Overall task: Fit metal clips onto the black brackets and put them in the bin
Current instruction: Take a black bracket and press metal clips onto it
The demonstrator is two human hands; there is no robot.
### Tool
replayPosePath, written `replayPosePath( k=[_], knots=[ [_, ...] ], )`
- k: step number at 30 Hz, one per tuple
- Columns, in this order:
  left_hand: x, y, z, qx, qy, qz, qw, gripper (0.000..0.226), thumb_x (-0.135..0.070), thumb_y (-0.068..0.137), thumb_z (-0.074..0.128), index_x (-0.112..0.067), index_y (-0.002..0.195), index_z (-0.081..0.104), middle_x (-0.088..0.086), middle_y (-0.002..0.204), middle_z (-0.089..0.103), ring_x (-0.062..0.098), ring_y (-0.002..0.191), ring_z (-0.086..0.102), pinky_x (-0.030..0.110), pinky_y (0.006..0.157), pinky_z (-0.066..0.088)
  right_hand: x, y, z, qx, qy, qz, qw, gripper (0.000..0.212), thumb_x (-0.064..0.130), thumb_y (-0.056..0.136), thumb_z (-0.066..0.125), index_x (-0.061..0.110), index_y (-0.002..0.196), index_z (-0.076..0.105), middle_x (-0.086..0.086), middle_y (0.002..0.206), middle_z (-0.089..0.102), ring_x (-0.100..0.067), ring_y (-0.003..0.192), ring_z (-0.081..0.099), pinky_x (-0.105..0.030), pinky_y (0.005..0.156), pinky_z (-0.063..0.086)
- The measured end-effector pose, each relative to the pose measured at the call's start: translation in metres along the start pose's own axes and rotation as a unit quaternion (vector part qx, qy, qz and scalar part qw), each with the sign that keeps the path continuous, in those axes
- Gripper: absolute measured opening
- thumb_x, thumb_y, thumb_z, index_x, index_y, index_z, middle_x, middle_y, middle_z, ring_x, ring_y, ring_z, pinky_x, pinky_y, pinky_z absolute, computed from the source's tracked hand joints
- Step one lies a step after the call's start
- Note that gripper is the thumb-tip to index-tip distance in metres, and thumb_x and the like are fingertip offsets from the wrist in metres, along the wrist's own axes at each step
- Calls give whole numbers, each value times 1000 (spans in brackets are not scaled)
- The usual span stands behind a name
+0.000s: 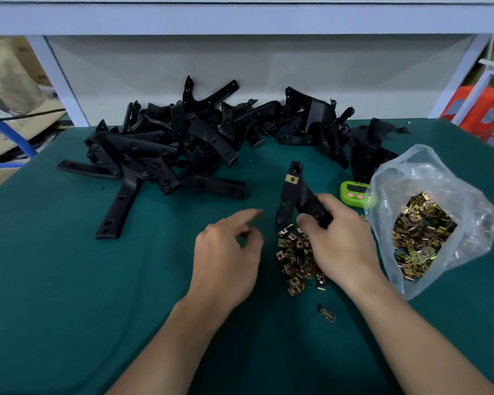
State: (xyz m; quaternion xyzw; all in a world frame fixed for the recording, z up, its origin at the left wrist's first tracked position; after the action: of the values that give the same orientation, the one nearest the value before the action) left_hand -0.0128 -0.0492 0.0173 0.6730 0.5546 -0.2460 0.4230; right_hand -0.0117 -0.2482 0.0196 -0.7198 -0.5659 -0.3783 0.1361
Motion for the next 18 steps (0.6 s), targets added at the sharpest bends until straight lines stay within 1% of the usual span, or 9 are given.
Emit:
replayPosePath(
  k=[2, 4, 5, 7, 9, 11, 13, 15, 18],
  knots=[
    [-2, -2, 8, 38, 98, 49, 993, 30, -23, 86, 70, -40, 110, 77, -21, 103, 72, 4, 104, 57, 16, 95, 40, -5, 3, -1, -6, 9, 6, 1000, 12, 44, 93, 63, 40, 105, 60, 18, 78, 65, -5, 76, 59, -36, 64, 49],
    [-5, -3, 18, 86, 166, 95, 978, 24, -34, 83, 74, -40, 106, 79, -21, 116, 71, 3, 119, 45, 15, 102, 25, -6, 3, -1, -9, -1, 2, 1000, 12, 46, 93, 62, 41, 103, 59, 19, 74, 64, 2, 70, 56, -28, 55, 42],
    [-5, -3, 22, 104, 184, 101, 972, 22, -39, 83, 76, -40, 105, 79, -22, 120, 70, 2, 124, 42, 17, 103, 21, -6, 3, 0, -7, -8, 1, 1000, 13, 47, 92, 62, 42, 104, 59, 20, 74, 63, 4, 68, 54, -25, 54, 39],
    [-4, -1, 25, 120, 188, 98, 970, 15, -40, 84, 78, -39, 99, 81, -22, 117, 71, 6, 127, 46, 22, 108, 21, -5, 2, 2, 3, -19, -3, 1000, 19, 49, 92, 61, 43, 110, 58, 22, 78, 63, 1, 69, 53, -21, 55, 37],
    [-5, -2, 26, 118, 181, 104, 971, 10, -33, 83, 80, -34, 92, 82, -17, 106, 75, 9, 121, 53, 29, 112, 27, -4, 0, 4, 15, -25, -4, 1000, 25, 50, 91, 61, 44, 115, 57, 21, 83, 64, -7, 73, 55, -21, 56, 36],
    [-8, -6, 28, 107, 200, 126, 966, 8, -27, 79, 83, -31, 85, 82, -11, 92, 76, 15, 109, 61, 30, 106, 32, -5, -1, 5, 19, -30, -4, 999, 27, 51, 89, 60, 45, 116, 57, 22, 83, 62, -10, 75, 54, -21, 56, 35],
    [-10, -10, 27, 80, 218, 139, 963, 11, -26, 73, 87, -30, 81, 81, -9, 85, 76, 18, 102, 63, 28, 97, 32, -6, -1, 4, 15, -29, -5, 999, 27, 50, 89, 60, 45, 115, 57, 23, 80, 60, -2, 71, 51, -20, 55, 34],
    [-10, -10, 22, 45, 223, 128, 965, 18, -33, 70, 89, -30, 84, 80, -14, 89, 75, 11, 105, 57, 25, 91, 31, -6, 0, 3, 11, -20, -1, 1000, 26, 49, 88, 61, 44, 114, 58, 23, 80, 61, 4, 70, 50, -19, 55, 34],
    [-4, -5, 14, 18, 190, 63, 980, 22, -43, 68, 89, -32, 85, 79, -19, 93, 70, 2, 103, 43, 24, 87, 29, -6, 1, 3, 11, -10, 3, 1000, 24, 49, 88, 61, 44, 111, 59, 23, 81, 63, 6, 72, 52, -20, 54, 34]
  ],
)
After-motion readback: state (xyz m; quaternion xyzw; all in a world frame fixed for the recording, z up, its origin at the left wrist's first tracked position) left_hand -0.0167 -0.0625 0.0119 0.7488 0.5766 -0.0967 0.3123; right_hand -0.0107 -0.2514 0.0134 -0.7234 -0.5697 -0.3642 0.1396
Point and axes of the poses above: each hand's wrist, its own y-axis towards the middle knuckle, its own z-axis out of the palm, x = y × z, the point moved 4 cm from there along y, towards the middle knuckle
